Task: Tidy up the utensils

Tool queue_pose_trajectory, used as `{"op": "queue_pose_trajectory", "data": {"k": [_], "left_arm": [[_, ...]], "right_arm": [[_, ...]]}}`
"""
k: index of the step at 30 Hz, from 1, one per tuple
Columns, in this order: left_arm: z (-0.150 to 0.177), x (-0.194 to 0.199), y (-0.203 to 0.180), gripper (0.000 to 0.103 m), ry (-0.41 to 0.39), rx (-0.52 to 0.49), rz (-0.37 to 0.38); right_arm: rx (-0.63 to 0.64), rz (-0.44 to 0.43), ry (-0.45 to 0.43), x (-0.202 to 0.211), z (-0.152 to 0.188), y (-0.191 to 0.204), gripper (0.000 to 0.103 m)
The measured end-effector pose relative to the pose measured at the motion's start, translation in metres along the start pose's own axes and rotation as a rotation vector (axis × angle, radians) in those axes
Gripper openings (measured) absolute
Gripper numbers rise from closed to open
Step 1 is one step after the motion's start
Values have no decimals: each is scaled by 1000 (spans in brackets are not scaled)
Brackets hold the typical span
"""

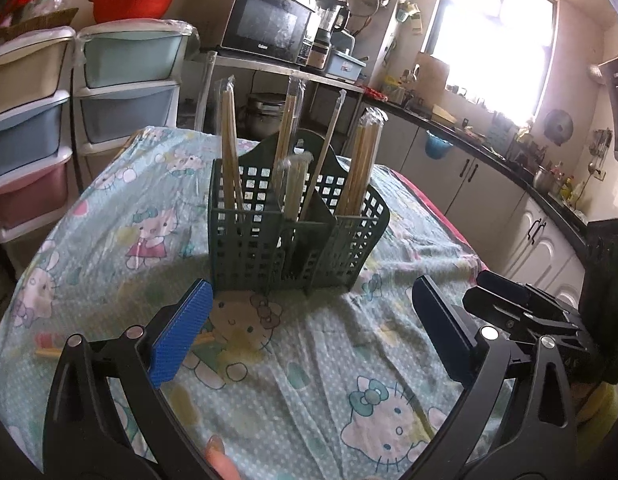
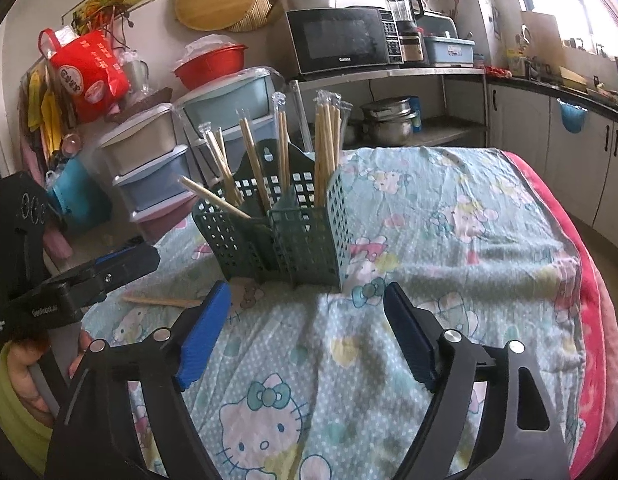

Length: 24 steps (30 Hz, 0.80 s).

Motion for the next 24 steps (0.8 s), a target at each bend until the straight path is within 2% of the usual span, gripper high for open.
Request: {"op": "queue_pose_trajectory", "data": {"k": [11, 24], "left_arm": [[18, -5, 2, 92, 4, -13, -20], [21, -2, -1, 92, -51, -45, -39]], "right_arm": [[-25, 24, 3, 1, 12, -10, 83], [-9, 70, -70, 8, 17, -15, 86]]}}
Point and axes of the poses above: each gripper's, at about its wrist camera, not at the fingertips, and x roughly against the way its jaws point, y to its left, z to its underside, the point moved 6 cm from there along -x, roughly the way its jaws point, and after that the axes turned 9 degrees about -y, right-handed, at the moved point
